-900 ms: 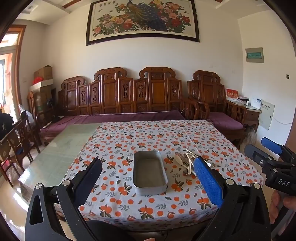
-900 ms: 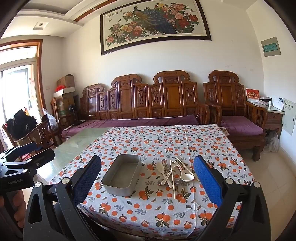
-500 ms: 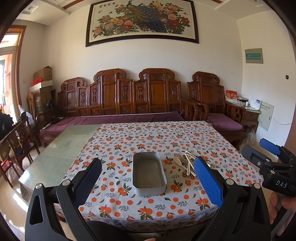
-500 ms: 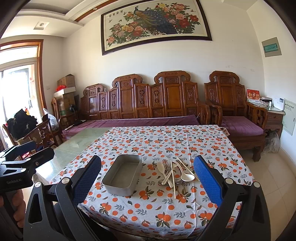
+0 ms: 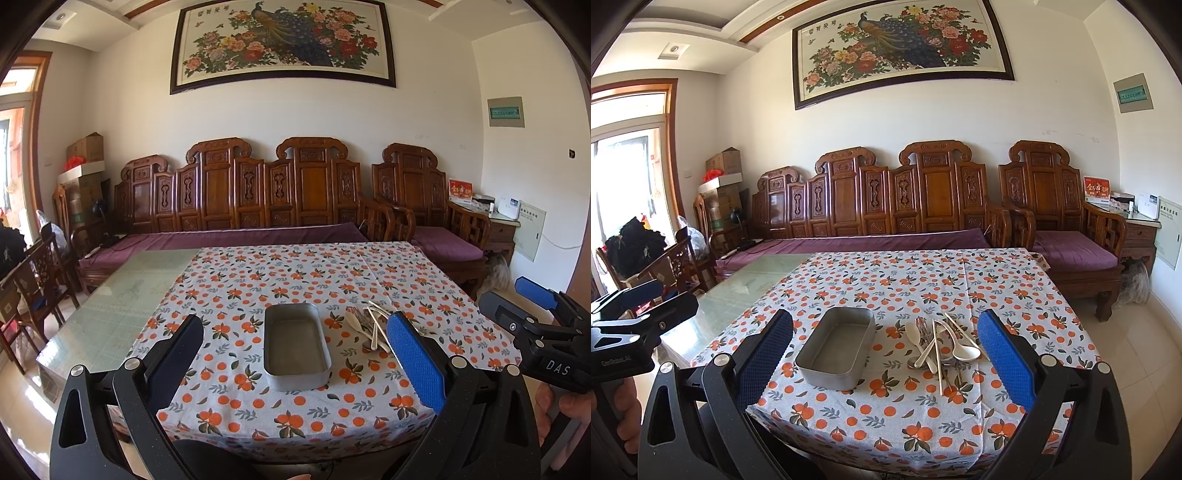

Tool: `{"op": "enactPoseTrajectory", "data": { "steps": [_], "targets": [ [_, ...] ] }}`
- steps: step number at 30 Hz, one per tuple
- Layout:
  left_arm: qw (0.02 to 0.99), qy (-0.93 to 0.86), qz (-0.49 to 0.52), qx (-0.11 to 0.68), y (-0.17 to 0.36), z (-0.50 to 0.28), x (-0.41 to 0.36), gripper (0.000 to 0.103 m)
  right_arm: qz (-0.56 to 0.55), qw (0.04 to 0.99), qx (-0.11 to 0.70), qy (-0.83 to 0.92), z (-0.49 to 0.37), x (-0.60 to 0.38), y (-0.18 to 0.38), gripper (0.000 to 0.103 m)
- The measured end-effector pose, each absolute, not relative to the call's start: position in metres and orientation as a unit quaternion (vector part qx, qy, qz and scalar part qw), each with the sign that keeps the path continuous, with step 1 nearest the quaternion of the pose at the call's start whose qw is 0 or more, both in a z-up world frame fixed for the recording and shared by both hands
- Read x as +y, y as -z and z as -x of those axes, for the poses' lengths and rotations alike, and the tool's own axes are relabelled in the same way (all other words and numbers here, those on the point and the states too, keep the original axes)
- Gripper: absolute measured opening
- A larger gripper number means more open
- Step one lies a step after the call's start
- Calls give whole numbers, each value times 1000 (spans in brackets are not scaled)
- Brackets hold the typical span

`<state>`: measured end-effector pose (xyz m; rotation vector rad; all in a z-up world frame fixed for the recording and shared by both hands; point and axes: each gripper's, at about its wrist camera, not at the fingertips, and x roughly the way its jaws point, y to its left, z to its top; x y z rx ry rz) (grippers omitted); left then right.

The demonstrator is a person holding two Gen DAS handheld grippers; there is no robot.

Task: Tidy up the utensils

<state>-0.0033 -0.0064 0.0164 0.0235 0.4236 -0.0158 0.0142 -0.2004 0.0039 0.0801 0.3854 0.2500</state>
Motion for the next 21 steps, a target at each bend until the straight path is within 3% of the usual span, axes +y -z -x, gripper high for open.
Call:
{"op": "enactPoseTrajectory", "data": {
  "steps": [21],
  "targets": [
    [978,8,-12,209,-15,4,-7,96,-41,973,191,-124,-15,-202,-4,101]
  ]
}}
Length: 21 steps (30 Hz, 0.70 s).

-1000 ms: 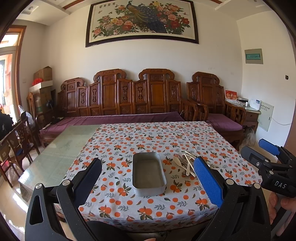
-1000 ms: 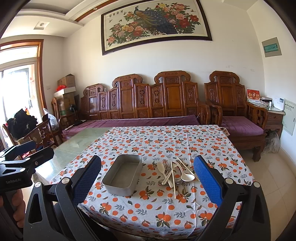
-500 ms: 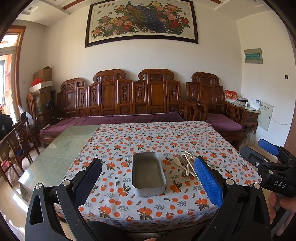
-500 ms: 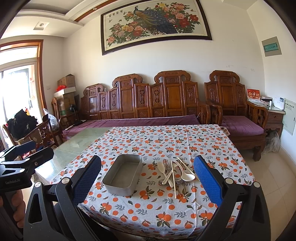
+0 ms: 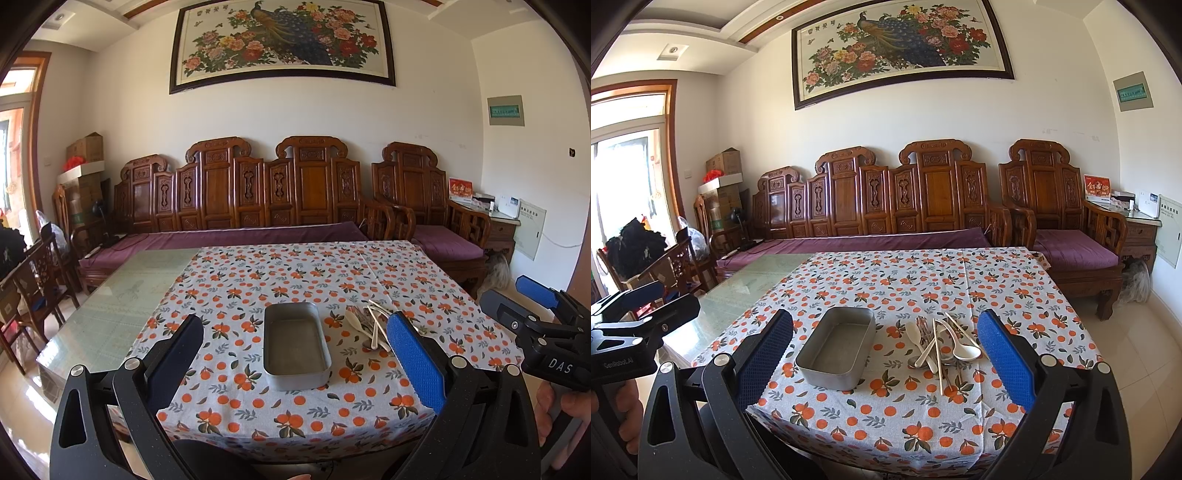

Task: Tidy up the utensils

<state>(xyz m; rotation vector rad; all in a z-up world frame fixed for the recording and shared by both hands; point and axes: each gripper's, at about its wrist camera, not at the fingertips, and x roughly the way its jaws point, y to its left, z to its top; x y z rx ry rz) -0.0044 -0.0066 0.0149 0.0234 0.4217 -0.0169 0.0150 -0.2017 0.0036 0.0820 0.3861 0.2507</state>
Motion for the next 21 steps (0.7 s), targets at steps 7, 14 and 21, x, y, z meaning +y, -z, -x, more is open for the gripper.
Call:
{"op": "enactPoseTrajectory", "data": {
  "steps": [7,14,21],
  "targets": [
    [978,8,-12,209,-15,4,-7,96,-41,973,191,-124,-15,-203,-4,101],
    [978,8,-12,209,-15,4,-7,96,-41,973,190,-125,-16,-203,-4,101],
    [977,10,-14,213,-15,5,-9,96,-41,973,191,-125,-15,-201,-4,101]
  ]
}}
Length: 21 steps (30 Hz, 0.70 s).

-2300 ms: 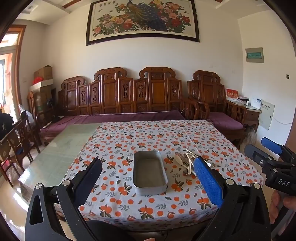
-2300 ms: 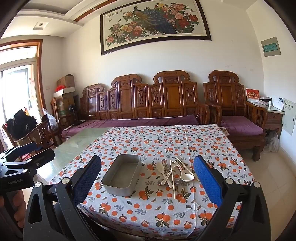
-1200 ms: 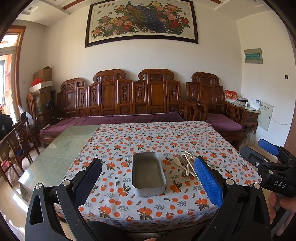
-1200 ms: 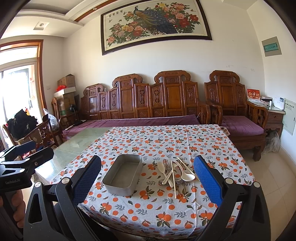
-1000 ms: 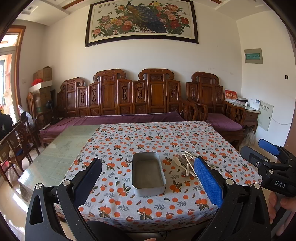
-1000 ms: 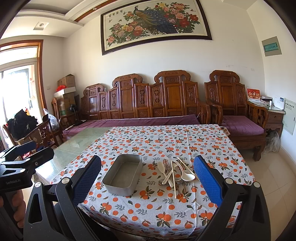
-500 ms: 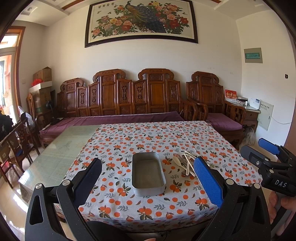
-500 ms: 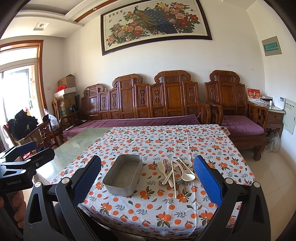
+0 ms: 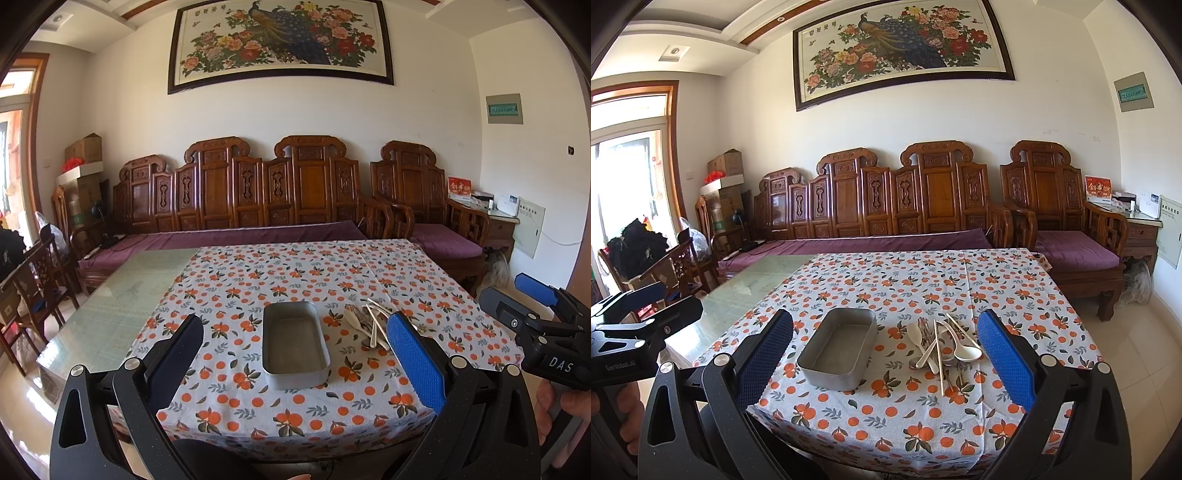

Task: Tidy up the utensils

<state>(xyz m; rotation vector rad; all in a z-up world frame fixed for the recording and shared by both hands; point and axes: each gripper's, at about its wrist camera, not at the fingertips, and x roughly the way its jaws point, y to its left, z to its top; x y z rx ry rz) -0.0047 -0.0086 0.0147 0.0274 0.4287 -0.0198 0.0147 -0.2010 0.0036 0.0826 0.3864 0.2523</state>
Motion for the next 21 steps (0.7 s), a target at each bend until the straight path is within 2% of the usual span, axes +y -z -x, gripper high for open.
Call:
{"op": "enactPoseTrajectory", "data": {
  "steps": [21],
  "targets": [
    [960,46,-29,277,39,-48,-20,96,-40,967,220,-125,-60,-226,37,100]
  ]
}}
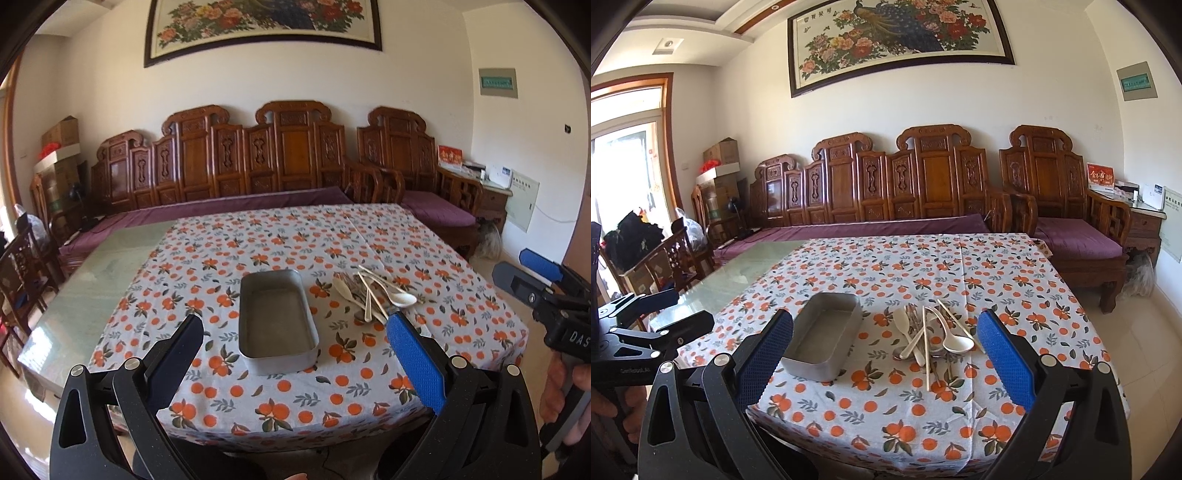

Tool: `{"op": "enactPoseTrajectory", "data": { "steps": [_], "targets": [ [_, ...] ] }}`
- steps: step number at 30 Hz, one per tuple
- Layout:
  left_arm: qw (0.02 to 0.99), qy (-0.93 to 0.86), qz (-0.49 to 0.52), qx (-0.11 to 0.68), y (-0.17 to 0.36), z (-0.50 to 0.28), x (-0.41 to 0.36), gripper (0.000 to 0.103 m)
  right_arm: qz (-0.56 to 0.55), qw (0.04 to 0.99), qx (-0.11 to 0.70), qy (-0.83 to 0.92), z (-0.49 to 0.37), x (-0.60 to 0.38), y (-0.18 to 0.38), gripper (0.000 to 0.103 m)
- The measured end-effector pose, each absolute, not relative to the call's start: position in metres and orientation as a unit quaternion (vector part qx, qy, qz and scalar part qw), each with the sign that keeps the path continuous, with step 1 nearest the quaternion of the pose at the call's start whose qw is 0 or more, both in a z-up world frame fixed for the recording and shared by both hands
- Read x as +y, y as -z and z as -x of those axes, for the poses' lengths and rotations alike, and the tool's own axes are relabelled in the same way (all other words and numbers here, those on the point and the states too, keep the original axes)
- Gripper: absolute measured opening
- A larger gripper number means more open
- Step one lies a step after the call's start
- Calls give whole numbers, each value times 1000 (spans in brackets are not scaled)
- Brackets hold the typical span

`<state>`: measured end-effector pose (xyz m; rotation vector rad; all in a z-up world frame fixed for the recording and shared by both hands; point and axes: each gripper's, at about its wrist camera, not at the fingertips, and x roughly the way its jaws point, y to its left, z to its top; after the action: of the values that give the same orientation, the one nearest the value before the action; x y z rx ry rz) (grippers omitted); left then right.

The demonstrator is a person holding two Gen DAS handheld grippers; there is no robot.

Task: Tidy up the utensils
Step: 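Reach the right tool into the utensil pile and grasp a wooden chopstick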

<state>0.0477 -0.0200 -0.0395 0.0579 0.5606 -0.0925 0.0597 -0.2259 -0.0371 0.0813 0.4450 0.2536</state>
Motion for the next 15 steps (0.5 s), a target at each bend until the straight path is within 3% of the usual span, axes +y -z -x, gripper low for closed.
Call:
{"op": "enactPoseTrajectory", "data": {
  "steps": [6,15],
  "targets": [
    [948,75,-38,306,56,-71,-25,96,-33,962,242,-121,-88,-234,56,95],
    [931,107,-47,346,77,-111,-35,96,-38,956,267,-114,-133,-252,81,79]
  ]
}}
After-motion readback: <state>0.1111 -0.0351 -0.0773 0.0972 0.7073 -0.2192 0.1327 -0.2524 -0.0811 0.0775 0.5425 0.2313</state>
